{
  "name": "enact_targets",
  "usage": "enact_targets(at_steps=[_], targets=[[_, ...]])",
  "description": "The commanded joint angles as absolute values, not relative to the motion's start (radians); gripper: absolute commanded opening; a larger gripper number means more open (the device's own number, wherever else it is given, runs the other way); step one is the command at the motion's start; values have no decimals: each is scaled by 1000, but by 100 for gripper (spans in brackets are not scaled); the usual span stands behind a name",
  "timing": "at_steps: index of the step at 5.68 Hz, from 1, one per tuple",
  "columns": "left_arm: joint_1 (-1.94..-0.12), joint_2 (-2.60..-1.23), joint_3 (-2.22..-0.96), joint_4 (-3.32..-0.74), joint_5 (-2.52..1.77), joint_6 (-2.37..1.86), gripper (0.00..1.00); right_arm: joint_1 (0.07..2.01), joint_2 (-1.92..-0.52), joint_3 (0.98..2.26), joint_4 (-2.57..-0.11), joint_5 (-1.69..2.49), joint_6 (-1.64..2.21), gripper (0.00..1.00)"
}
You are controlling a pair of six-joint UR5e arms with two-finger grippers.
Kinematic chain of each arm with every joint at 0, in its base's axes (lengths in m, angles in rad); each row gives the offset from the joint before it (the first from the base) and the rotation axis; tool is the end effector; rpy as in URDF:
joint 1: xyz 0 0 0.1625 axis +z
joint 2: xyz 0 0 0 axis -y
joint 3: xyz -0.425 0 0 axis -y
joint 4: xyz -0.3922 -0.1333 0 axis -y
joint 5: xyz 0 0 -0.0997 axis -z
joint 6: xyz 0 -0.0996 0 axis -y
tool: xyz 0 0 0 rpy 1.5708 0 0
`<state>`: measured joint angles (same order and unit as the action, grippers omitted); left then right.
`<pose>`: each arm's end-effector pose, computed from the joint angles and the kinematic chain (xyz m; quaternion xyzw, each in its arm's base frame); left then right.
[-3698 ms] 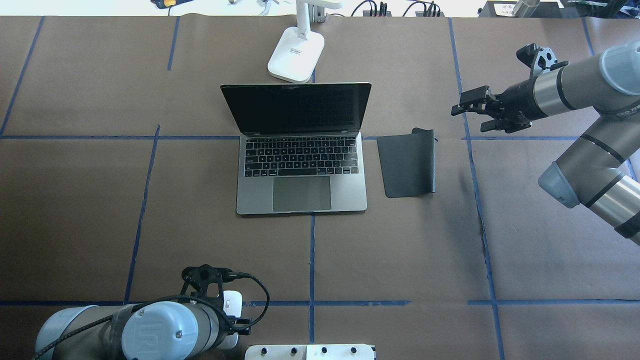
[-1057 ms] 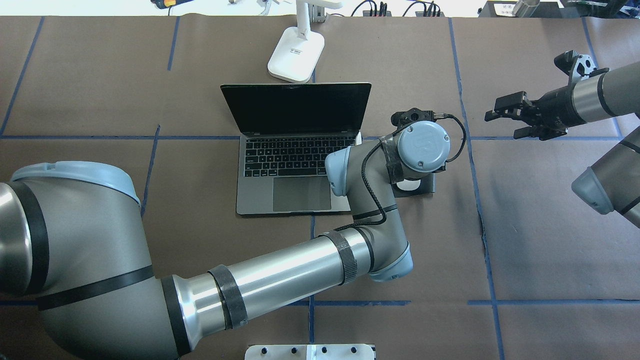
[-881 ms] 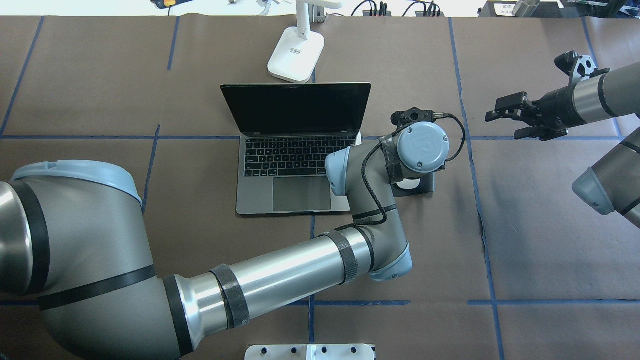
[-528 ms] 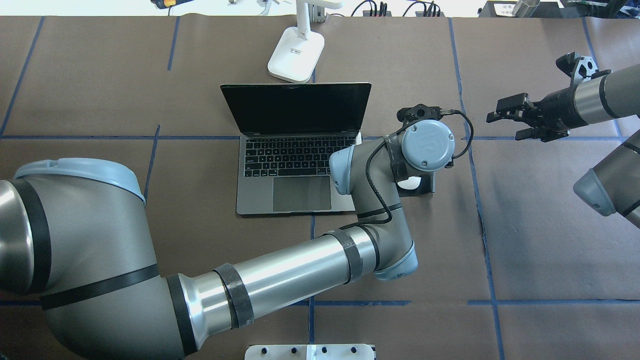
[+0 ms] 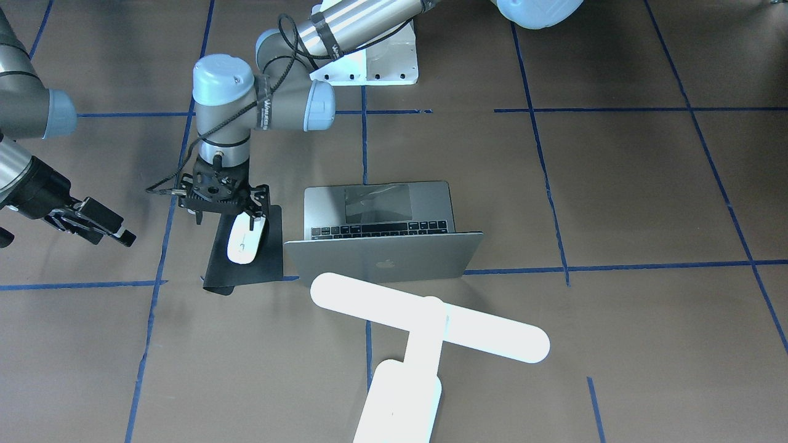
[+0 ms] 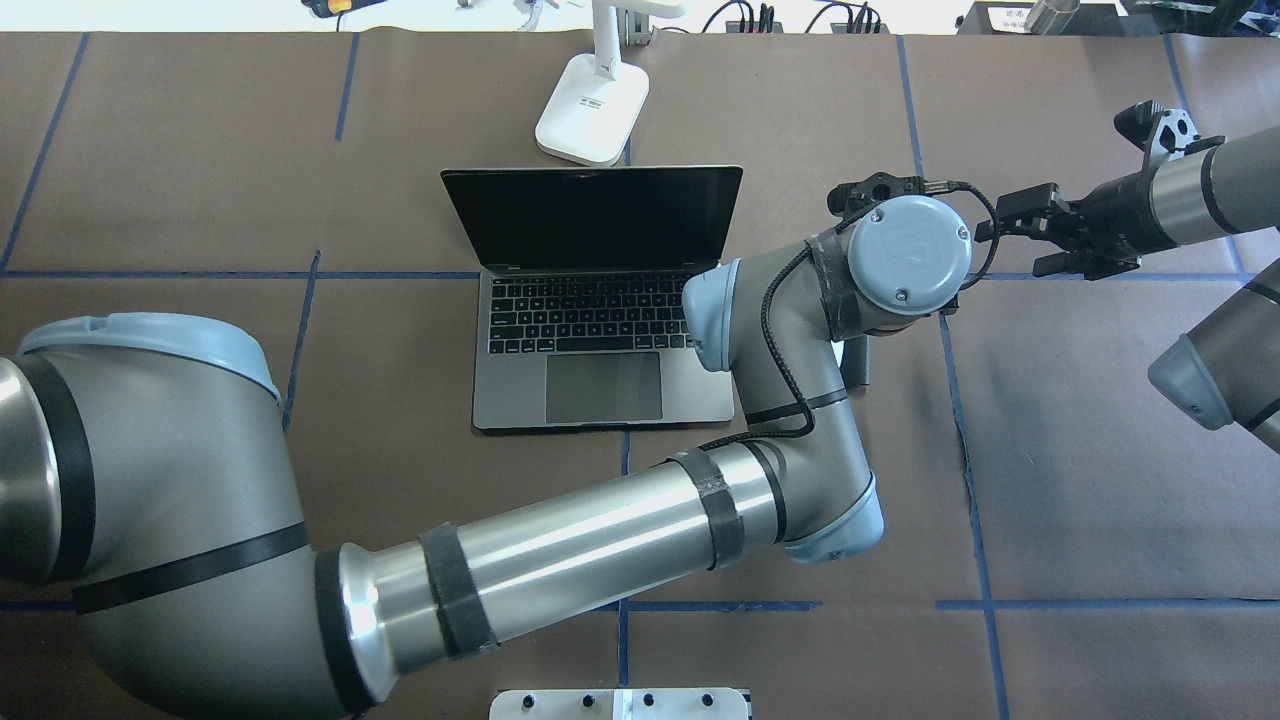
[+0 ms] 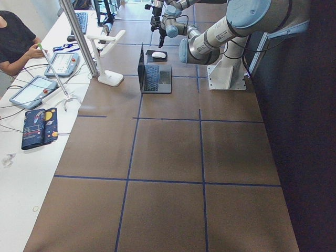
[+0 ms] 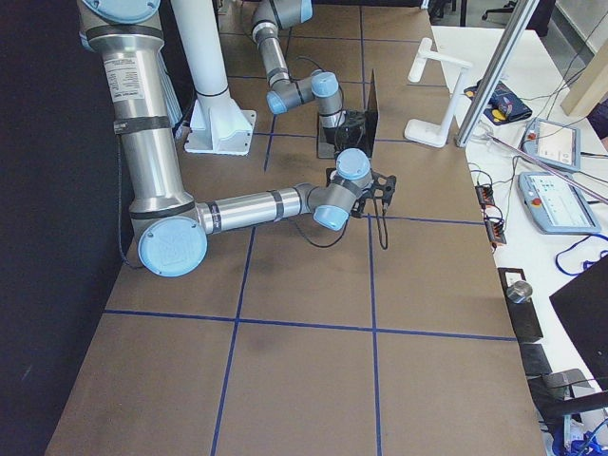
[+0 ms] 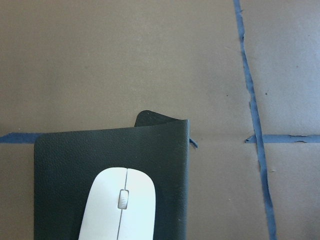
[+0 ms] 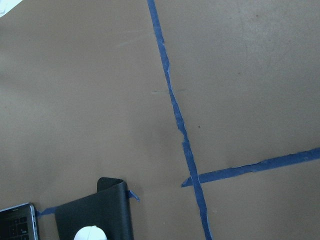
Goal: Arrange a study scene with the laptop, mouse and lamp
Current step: 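Carry the white mouse with the left gripper onto the black mouse pad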
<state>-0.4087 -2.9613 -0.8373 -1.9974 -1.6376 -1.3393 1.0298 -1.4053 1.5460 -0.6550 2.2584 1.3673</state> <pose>0.7417 -0.4593 -0.0424 0.1350 0.4982 -0.0586 0.8545 -0.2357 -0.5285 0.4778 0.0369 -0.5555 0.1709 0.8129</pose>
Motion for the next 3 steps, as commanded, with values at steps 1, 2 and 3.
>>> enact_targets(at_steps=[1,2,3], targets=[[-411,-2782,-1227,-1803,-1669,-1339,100,1054,-1410,1548,-655,2266,1362,100],[-425,-2720,-1343,-1754,-1669,-1336,100,1095,-1411,1545,-661,2290,1336,100],[-455,-2575,-1521,-1746,-1672,-1330,100,1150,-1429,1539,-667,2327,1262,100]])
